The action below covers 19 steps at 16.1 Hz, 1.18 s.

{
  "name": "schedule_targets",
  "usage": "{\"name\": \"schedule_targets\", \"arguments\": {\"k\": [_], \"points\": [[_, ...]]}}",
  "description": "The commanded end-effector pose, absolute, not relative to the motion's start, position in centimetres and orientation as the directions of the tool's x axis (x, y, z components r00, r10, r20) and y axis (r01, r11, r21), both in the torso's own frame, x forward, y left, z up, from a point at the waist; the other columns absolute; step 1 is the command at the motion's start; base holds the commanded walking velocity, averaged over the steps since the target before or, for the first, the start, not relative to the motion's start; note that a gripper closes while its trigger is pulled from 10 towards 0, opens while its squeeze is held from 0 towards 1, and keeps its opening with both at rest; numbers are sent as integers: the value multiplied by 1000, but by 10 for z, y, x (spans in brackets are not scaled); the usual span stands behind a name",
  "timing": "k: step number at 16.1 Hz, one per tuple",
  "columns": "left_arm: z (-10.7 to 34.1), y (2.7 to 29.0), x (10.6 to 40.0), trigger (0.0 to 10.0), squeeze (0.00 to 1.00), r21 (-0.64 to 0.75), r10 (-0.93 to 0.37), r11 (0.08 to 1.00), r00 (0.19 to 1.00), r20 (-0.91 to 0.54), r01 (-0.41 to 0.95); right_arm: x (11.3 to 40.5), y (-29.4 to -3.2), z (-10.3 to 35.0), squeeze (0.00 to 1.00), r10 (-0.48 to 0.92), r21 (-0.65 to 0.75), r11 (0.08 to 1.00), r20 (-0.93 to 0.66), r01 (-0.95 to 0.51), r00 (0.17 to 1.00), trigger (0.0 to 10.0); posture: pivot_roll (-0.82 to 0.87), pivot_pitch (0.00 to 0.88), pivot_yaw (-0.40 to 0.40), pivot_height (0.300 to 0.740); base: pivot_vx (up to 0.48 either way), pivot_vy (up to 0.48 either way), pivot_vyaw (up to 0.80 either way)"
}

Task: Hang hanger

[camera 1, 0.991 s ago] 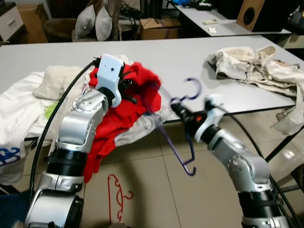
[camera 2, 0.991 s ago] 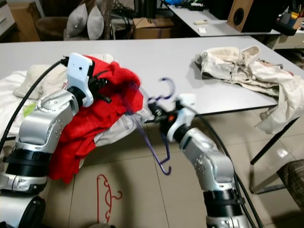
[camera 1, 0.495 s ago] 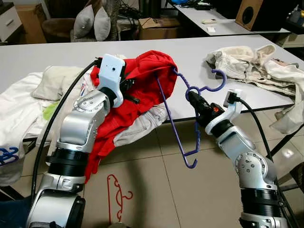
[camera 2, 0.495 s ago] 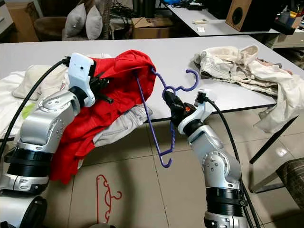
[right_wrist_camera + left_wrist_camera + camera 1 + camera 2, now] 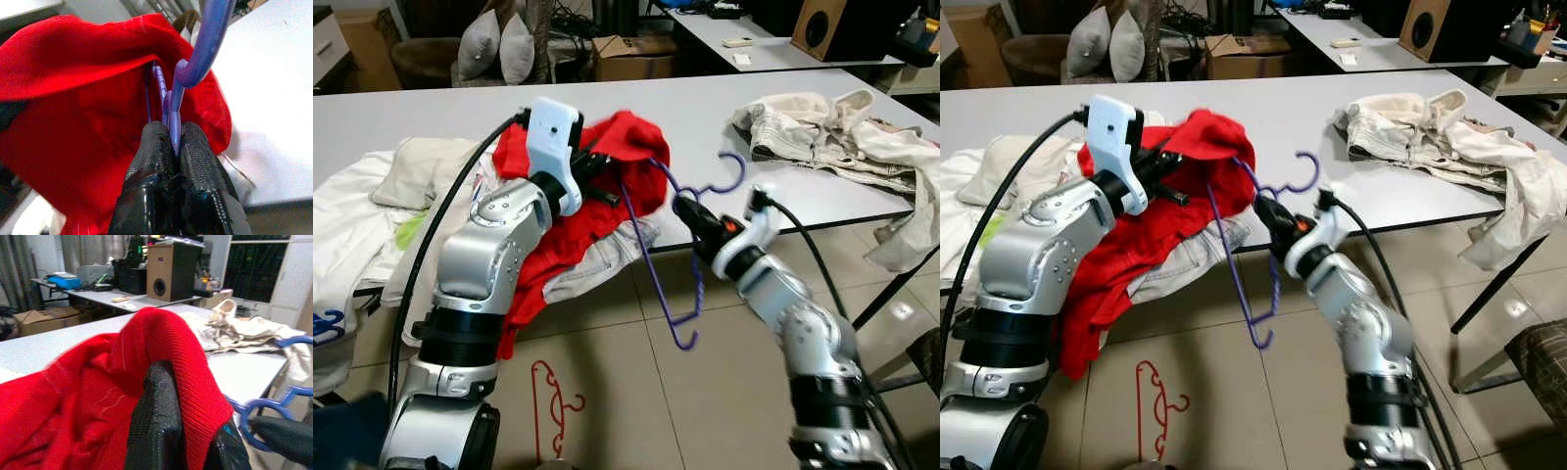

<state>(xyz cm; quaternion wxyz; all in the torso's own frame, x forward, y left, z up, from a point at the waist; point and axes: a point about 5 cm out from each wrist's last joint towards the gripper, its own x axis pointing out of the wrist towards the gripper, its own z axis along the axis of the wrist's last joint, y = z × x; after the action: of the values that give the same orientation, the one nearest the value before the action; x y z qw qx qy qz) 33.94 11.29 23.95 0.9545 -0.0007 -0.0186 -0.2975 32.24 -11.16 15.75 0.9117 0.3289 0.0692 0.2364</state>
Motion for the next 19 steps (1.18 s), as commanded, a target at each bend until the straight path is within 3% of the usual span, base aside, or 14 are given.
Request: {"name": "schedule_targets", "arguments": {"k": [1, 5, 8, 10, 12, 13, 15, 16, 17, 19], "points": [[243, 114, 334, 10000, 0, 19, -591, 806, 806, 20, 591, 330, -117, 166, 0, 426, 652, 663, 75, -368, 901, 10000, 29, 0, 0, 740, 0, 0, 0], [221, 113, 322, 10000, 0, 7, -592, 803, 799, -102, 596, 337, -114, 178, 0, 417, 629, 652, 170, -423, 893, 10000, 37, 0, -5, 740, 0, 0, 0], [213, 103, 313, 10000, 0, -22, -631, 771, 760, -153, 636, 342, -122, 179, 0, 359, 602, 693, 187, -396, 914, 10000, 38, 0, -6, 740, 0, 0, 0], [207, 98, 308, 10000, 0, -60, -652, 755, 735, -186, 653, 337, -122, 196, 0, 359, 537, 708, 285, -458, 889, 10000, 35, 0, -4, 740, 0, 0, 0], [195, 91, 299, 10000, 0, -55, -674, 726, 693, -257, 686, 335, -124, 212, 0, 335, 548, 668, 384, -504, 861, 10000, 27, 0, -2, 740, 0, 0, 0], [197, 89, 298, 10000, 0, -71, -685, 719, 687, -243, 691, 338, -124, 205, 0, 340, 544, 693, 333, -474, 879, 10000, 27, 0, -3, 740, 0, 0, 0], [207, 89, 300, 10000, 0, -86, -693, 717, 692, -201, 692, 339, -119, 175, 0, 418, 363, 822, 139, -439, 898, 10000, 28, 0, -5, 740, 0, 0, 0], [209, 90, 301, 10000, 0, -82, -688, 722, 701, -190, 686, 337, -116, 173, 0, 440, 343, 819, 136, -459, 887, 10000, 28, 0, -5, 740, 0, 0, 0], [217, 98, 310, 10000, 0, -66, -632, 774, 761, -147, 630, 331, -110, 176, 0, 474, 382, 777, 169, -501, 864, 10000, 28, 0, -8, 740, 0, 0, 0], [228, 107, 319, 10000, 0, -48, -573, 819, 815, -87, 571, 324, -99, 169, 0, 567, 230, 785, 108, -576, 816, 10000, 27, 0, -8, 740, 0, 0, 0]]}}
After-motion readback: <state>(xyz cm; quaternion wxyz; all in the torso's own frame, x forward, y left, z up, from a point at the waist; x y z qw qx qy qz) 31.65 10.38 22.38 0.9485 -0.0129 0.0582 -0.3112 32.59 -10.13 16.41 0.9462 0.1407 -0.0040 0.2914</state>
